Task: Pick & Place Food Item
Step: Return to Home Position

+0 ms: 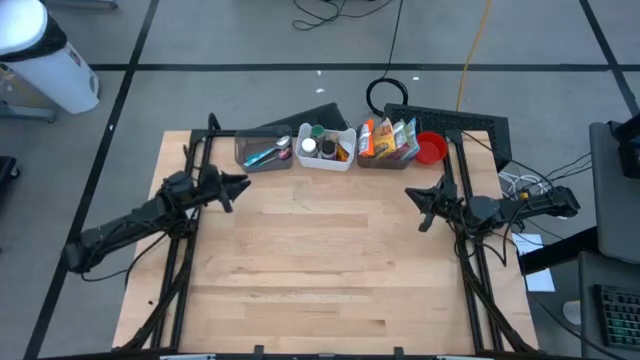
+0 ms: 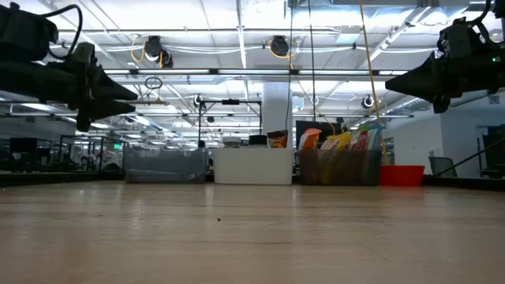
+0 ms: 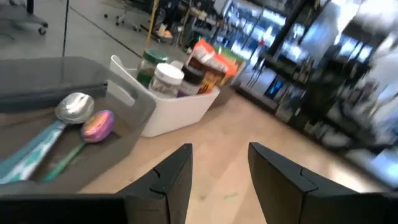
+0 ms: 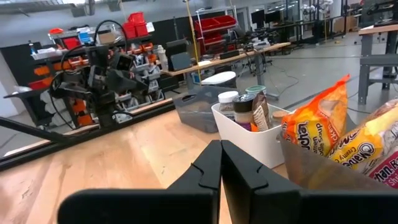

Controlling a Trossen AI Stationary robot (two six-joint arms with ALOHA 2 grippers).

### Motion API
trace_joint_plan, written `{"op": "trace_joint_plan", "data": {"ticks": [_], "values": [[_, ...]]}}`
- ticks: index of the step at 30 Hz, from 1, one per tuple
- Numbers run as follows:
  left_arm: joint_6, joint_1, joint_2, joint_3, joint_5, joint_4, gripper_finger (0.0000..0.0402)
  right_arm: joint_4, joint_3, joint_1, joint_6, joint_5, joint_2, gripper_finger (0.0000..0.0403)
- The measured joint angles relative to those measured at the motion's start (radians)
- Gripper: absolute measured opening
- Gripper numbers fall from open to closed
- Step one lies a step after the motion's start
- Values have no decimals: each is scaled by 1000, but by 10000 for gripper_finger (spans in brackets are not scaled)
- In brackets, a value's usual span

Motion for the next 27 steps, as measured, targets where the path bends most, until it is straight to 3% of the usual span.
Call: {"op": "trace_joint_plan", "data": {"ticks": [9,17,27], "values": [[183,0,124,0,2,-1,163,0,0,0,0,-2,0,0],[426,0,130,0,-40,7,163,1,0,0,0,-2,0,0],[405,0,130,0,-45,221,163,4,0,0,0,-3,0,0]]}}
